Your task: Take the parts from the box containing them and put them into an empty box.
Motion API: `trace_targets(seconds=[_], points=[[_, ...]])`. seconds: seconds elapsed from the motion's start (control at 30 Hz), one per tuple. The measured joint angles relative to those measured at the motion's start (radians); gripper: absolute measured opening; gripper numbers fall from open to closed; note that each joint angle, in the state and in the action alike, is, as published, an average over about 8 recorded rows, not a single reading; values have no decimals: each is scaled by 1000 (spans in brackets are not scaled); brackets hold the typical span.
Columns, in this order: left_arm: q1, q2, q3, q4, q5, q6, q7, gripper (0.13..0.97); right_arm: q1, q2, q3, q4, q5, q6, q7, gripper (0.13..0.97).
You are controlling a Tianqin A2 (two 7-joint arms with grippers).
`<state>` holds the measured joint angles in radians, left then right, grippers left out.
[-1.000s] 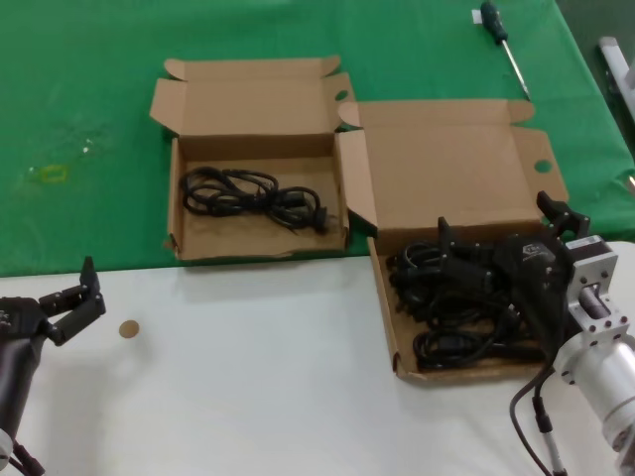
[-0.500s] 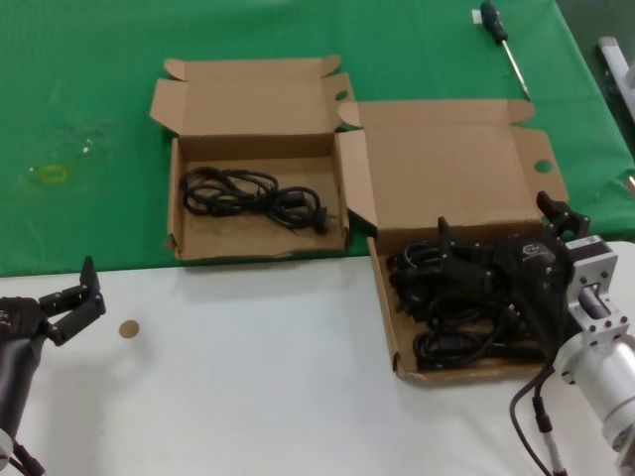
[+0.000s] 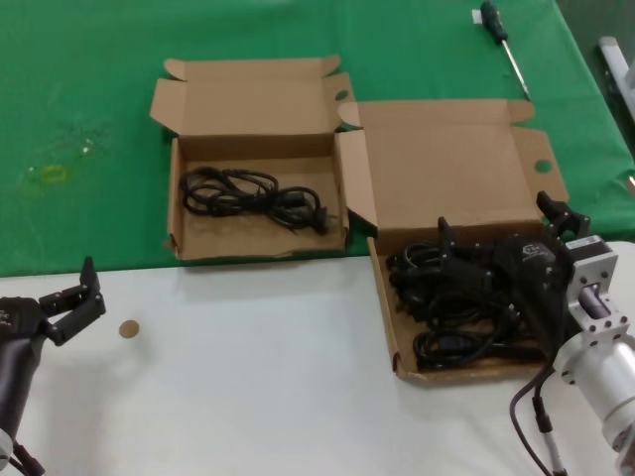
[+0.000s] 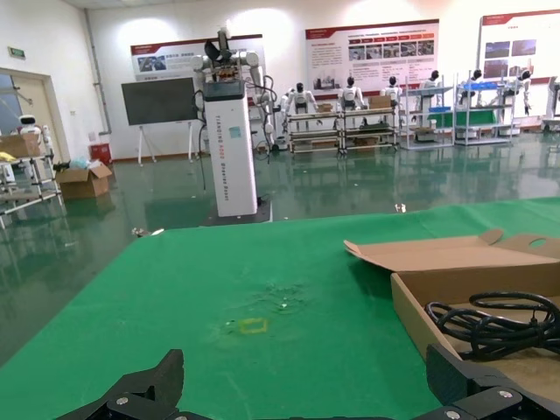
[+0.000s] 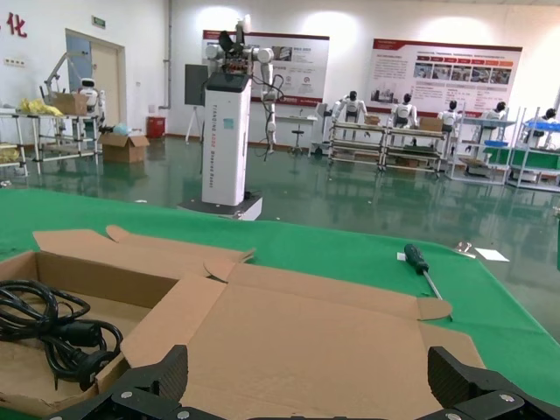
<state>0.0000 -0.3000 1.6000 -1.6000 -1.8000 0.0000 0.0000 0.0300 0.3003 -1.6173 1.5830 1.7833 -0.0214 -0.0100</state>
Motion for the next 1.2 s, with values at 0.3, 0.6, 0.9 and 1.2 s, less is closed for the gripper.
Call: trace_targets(seconds=[0.3,0.6,0.9,1.2], points=[[0,0,0,0,0,0,0,966,0,0,0,0,0,0,0,966],[0,0,0,0,0,0,0,966,0,0,0,0,0,0,0,966],[0,0,0,0,0,0,0,966,0,0,0,0,0,0,0,966],[0,0,0,0,0,0,0,966,0,0,0,0,0,0,0,966]])
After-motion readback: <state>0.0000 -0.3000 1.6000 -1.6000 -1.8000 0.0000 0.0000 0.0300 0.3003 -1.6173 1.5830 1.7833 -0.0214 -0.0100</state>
